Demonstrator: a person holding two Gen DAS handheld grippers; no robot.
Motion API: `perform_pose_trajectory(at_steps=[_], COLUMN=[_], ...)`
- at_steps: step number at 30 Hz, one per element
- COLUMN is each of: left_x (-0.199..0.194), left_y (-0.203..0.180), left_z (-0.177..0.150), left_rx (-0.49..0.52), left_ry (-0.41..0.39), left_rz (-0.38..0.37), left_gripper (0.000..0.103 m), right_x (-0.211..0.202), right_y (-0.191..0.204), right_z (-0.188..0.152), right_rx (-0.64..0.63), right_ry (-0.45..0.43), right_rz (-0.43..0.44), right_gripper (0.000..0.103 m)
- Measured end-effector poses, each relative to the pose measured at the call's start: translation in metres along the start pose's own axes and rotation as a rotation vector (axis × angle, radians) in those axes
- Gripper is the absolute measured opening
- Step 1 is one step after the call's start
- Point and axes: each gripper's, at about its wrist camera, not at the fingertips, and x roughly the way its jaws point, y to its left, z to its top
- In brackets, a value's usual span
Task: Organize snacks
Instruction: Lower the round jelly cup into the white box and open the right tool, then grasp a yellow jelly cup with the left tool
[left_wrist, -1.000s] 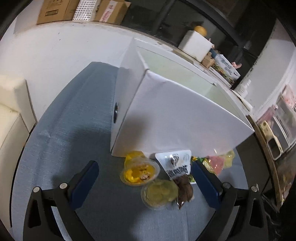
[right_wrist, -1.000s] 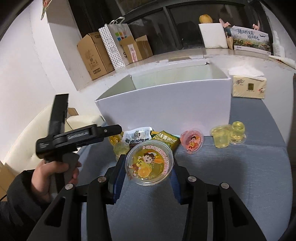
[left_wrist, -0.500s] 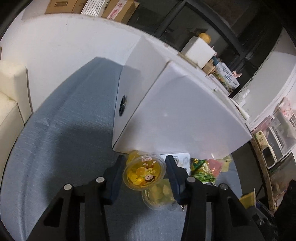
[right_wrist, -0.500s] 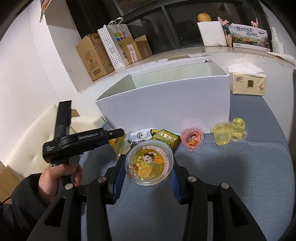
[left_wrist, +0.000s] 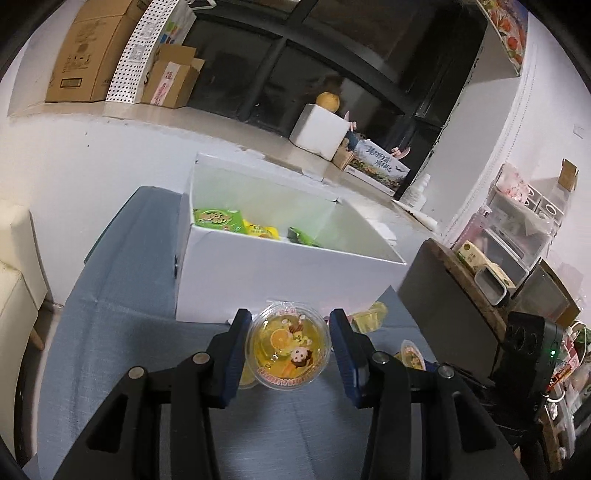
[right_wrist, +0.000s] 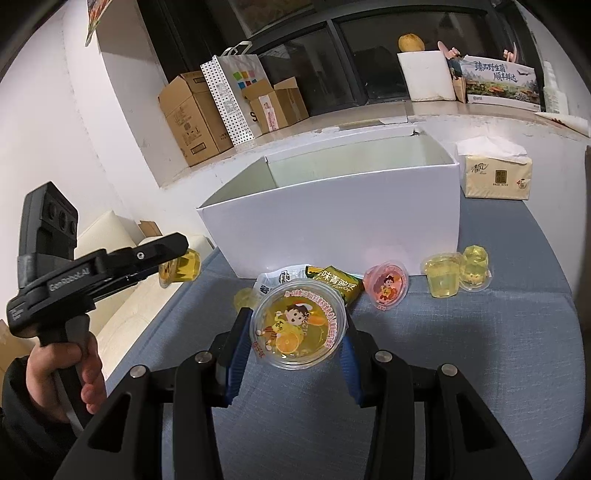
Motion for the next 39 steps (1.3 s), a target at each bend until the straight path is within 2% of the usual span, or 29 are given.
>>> perform_pose_trajectory(at_steps=[6, 8, 9, 10, 15, 18, 20, 22, 24, 26, 28, 30, 33, 35, 39], left_x=[0.002, 0.01, 0.016, 0.021, 0.066, 0.081, 0.077, 0.071, 0.065, 0.054, 0.037, 0.025, 0.029, 0.041, 0.064], left_y=[-0.012, -0.018, -0.02, -0.023, -0.023, -0.015, -0.014, -0.016, -0.018, -0.017, -0.019, -0.021, -0.013, 0.0, 0.013], left_z=[0.03, 0.053, 0.065, 0.075, 0.124, 0.132, 0.125, 0.114, 0.1, 0.083, 0.063, 0.033, -0.009, -0.027, -0.031], left_rx=[0.043, 0.068, 0.073, 0.08, 0.126, 0.121, 0.129, 0.149, 0.163, 0.153, 0.147, 0.179, 0.196, 0.166, 0.153], left_ry=[-0.039, -0.05, -0.054, -0.055, -0.017, 0.004, 0.013, 0.009, 0.019, 0.038, 0.019, 0.037, 0.117, 0.179, 0.207], left_rz=[-0.008, -0.004, -0.004, -0.003, 0.052, 0.071, 0.059, 0.079, 0.091, 0.102, 0.082, 0.088, 0.116, 0.137, 0.137], left_gripper=[0.048, 0.047, 0.042, 0.03, 0.029, 0.029, 0.029, 0.031, 0.047, 0.102, 0.103, 0.103, 0.103, 0.103, 0.103], right_x=[-0.004, -0.005, -0.004, -0.001, 0.028, 0.046, 0.05, 0.046, 0.043, 0.039, 0.031, 0.022, 0.009, 0.0, -0.006], right_y=[0.003, 0.003, 0.003, 0.002, -0.011, -0.021, -0.025, -0.03, -0.031, -0.033, -0.032, -0.031, -0.026, -0.02, -0.011], right_z=[0.021, 0.043, 0.056, 0.071, 0.14, 0.159, 0.161, 0.156, 0.15, 0.144, 0.141, 0.136, 0.13, 0.126, 0.121], right_rx=[-0.031, -0.047, -0.06, -0.069, -0.082, -0.08, -0.072, -0.056, -0.054, -0.045, -0.044, -0.041, -0.037, -0.047, -0.064], right_ry=[-0.028, -0.054, -0.069, -0.072, -0.072, -0.051, -0.044, -0.058, -0.062, -0.066, -0.075, -0.094, -0.124, -0.143, -0.156], right_rz=[-0.004, 0.002, 0.006, -0.002, -0.045, -0.063, -0.081, -0.051, -0.057, -0.048, -0.043, -0.024, 0.001, 0.014, 0.02], right_gripper=[0.048, 0.048, 0.048, 0.048, 0.048, 0.048, 0.048, 0.048, 0.048, 0.048, 0.048, 0.048, 0.048, 0.048, 0.048])
